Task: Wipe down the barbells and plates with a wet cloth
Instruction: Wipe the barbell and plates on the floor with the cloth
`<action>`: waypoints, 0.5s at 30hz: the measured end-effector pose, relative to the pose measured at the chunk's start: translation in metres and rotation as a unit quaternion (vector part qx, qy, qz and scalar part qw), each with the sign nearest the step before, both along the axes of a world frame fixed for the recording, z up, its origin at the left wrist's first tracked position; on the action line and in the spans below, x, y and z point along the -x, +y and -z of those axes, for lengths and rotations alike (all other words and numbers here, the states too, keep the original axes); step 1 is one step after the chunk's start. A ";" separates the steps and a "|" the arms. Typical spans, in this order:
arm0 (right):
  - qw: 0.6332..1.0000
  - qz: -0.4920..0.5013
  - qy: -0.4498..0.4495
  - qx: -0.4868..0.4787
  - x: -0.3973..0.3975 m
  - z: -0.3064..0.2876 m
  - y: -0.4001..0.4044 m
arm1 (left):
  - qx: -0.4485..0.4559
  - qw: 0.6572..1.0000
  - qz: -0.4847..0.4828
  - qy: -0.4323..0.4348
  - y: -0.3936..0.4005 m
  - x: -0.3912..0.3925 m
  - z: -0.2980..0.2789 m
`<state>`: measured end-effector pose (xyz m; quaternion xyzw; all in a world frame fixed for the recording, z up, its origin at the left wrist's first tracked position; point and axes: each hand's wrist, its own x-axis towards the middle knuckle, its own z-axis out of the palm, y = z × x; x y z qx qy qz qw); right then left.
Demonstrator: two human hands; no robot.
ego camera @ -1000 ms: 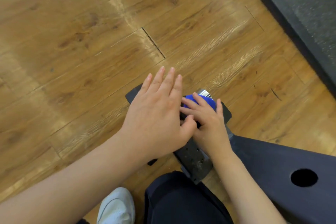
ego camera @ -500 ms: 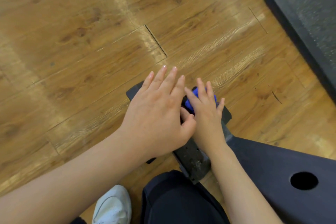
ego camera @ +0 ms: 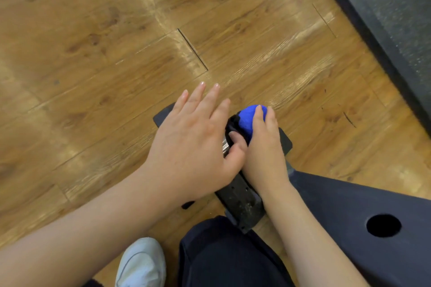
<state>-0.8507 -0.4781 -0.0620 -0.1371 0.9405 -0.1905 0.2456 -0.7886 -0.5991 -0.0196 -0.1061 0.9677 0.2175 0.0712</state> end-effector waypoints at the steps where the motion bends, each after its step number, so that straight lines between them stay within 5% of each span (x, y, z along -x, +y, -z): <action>1: 0.999 -0.034 0.026 -0.016 0.002 0.003 0.000 | 0.000 1.000 0.003 -0.001 0.000 0.000 0.000; 4: 0.991 -0.100 0.089 -0.018 -0.001 0.008 0.007 | 0.000 1.000 0.007 -0.001 0.000 0.000 0.000; 8: 0.990 -0.046 0.130 -0.007 -0.007 0.010 0.023 | 0.003 1.000 0.011 0.001 0.000 -0.001 0.002; 15: 0.974 0.171 -0.055 0.140 -0.005 -0.012 0.009 | 0.011 1.000 0.014 -0.006 0.000 -0.001 0.001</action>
